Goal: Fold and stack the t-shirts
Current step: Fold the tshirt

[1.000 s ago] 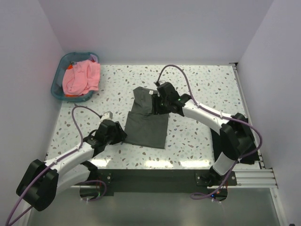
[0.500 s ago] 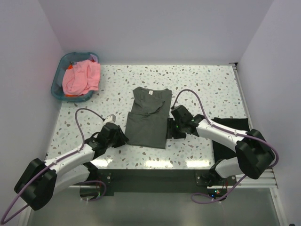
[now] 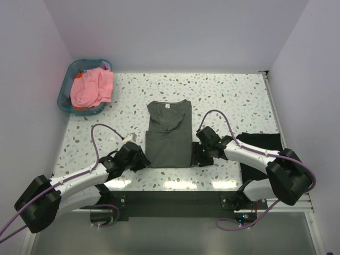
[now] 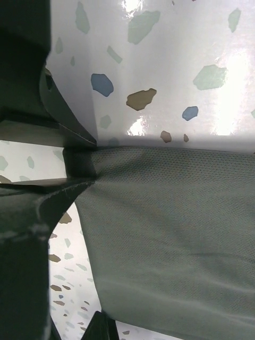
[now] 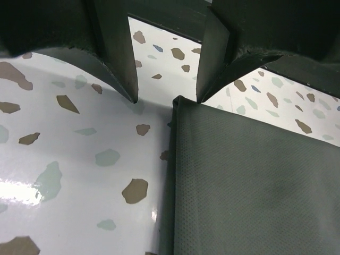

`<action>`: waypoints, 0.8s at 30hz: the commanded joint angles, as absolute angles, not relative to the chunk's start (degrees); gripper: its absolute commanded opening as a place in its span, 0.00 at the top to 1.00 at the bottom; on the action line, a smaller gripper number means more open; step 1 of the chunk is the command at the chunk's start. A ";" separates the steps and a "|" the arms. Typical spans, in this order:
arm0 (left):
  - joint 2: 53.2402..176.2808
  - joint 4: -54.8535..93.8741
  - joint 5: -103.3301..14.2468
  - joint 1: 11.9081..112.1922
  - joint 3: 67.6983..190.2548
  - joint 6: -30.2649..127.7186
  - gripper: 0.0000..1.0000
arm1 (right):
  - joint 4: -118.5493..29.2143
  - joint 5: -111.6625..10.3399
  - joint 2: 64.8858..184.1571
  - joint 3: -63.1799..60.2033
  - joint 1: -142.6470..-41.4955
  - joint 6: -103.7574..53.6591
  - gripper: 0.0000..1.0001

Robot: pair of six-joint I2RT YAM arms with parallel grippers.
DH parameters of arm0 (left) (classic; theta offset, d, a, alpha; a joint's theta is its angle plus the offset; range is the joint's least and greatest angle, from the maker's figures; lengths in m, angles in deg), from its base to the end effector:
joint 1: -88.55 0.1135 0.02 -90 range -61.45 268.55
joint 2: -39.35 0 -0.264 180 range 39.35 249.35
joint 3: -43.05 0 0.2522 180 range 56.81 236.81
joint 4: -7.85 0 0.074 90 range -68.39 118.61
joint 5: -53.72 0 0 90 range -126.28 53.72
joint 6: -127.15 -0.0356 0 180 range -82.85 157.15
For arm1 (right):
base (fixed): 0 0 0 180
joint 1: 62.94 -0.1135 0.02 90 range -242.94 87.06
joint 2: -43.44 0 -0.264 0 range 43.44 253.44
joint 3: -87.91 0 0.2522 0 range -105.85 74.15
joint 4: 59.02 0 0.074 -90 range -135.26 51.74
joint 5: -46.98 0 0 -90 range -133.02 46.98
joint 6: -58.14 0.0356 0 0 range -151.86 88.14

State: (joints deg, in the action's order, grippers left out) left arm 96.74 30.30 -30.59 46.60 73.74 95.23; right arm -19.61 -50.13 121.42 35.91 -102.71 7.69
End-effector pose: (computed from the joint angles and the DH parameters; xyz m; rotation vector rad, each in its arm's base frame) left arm 0.1322 -0.1141 0.1398 -0.4022 2.5041 -0.6426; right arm 0.1795 0.1552 0.1618 -0.0440 2.8412 0.5314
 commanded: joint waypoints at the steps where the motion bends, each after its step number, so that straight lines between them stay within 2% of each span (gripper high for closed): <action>1: 96.92 38.13 -28.63 46.27 74.12 95.07 0.65 | -22.23 -51.90 120.43 36.88 -102.58 10.15 0.48; 6: 96.92 38.49 -29.77 46.27 73.51 94.80 0.57 | -23.73 -52.87 121.49 37.58 -102.67 11.46 0.49; 17: 97.36 40.68 -30.39 46.27 73.77 94.19 0.57 | -27.51 -53.30 122.10 39.78 -102.58 14.80 0.51; 24: 97.18 38.76 -31.35 46.36 73.42 94.10 0.58 | -30.14 -54.01 122.45 41.36 -102.67 15.95 0.59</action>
